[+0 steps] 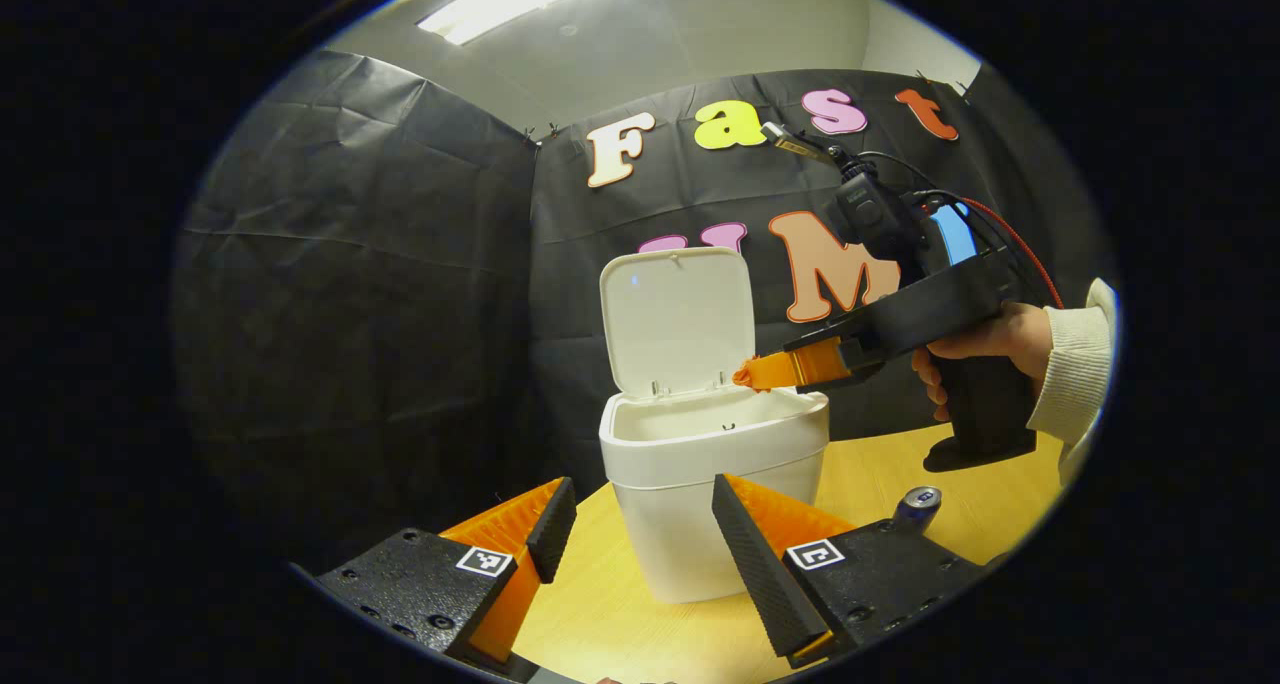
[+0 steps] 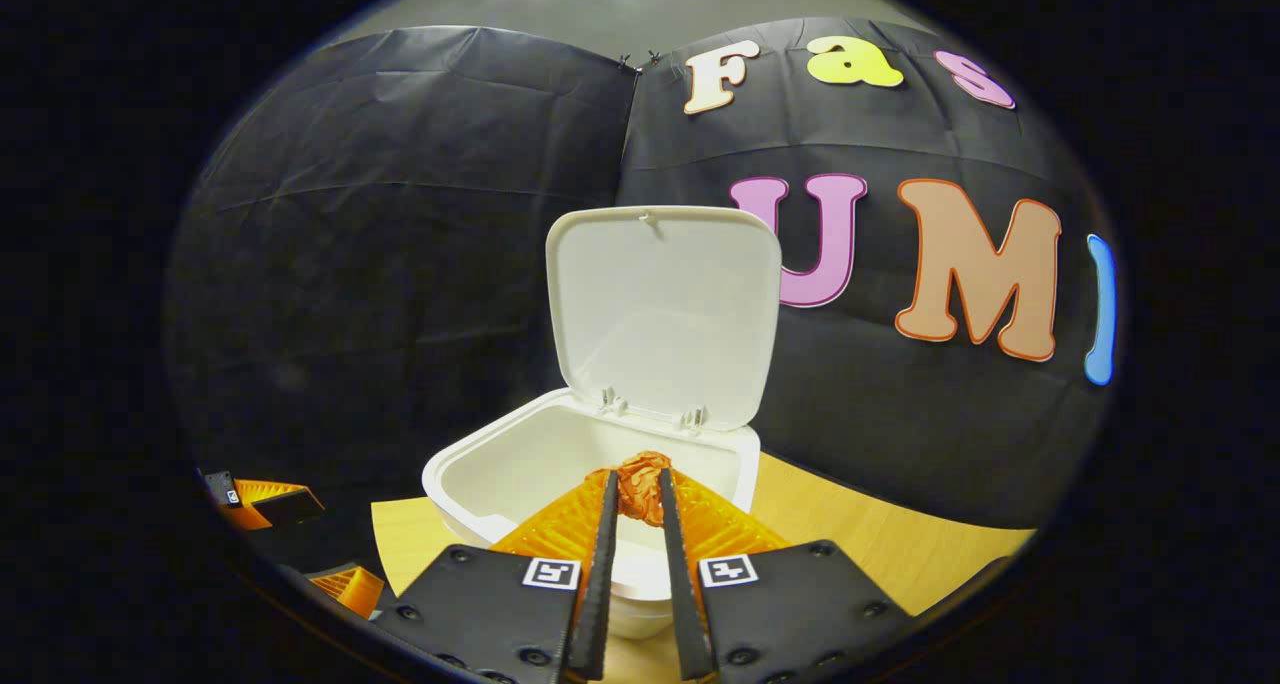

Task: Press the lid of the desktop garbage bin to open it, pick up the crumpled paper on the desktop and throw it into the bin, then pick up the pop can on the desktop and drop it into the bin, and finally close the garbage bin lid.

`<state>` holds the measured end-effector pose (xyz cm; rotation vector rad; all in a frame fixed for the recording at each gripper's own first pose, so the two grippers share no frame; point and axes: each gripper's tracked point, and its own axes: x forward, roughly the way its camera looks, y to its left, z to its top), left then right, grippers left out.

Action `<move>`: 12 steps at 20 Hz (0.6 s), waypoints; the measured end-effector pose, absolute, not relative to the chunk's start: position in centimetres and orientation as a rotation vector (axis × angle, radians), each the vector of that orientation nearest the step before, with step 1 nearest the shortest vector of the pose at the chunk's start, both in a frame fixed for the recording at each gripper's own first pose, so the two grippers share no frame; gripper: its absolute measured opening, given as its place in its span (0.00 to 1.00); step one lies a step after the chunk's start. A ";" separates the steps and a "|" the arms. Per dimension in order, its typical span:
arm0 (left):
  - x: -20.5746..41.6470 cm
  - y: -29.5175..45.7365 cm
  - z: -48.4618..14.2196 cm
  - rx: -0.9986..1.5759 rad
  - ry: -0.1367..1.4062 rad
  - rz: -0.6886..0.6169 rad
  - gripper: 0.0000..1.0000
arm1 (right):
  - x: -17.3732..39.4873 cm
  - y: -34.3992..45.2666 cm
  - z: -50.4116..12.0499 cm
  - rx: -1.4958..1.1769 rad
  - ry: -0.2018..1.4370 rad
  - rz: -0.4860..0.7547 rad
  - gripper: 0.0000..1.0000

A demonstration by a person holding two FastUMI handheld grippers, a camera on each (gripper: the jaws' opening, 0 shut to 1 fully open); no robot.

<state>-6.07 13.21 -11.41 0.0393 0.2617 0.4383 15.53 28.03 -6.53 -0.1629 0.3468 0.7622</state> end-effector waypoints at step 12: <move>-4.8 9.5 -13.8 -0.023 0.295 0.273 0.84 | 15.3 26.4 -4.1 -0.102 0.284 0.728 0.80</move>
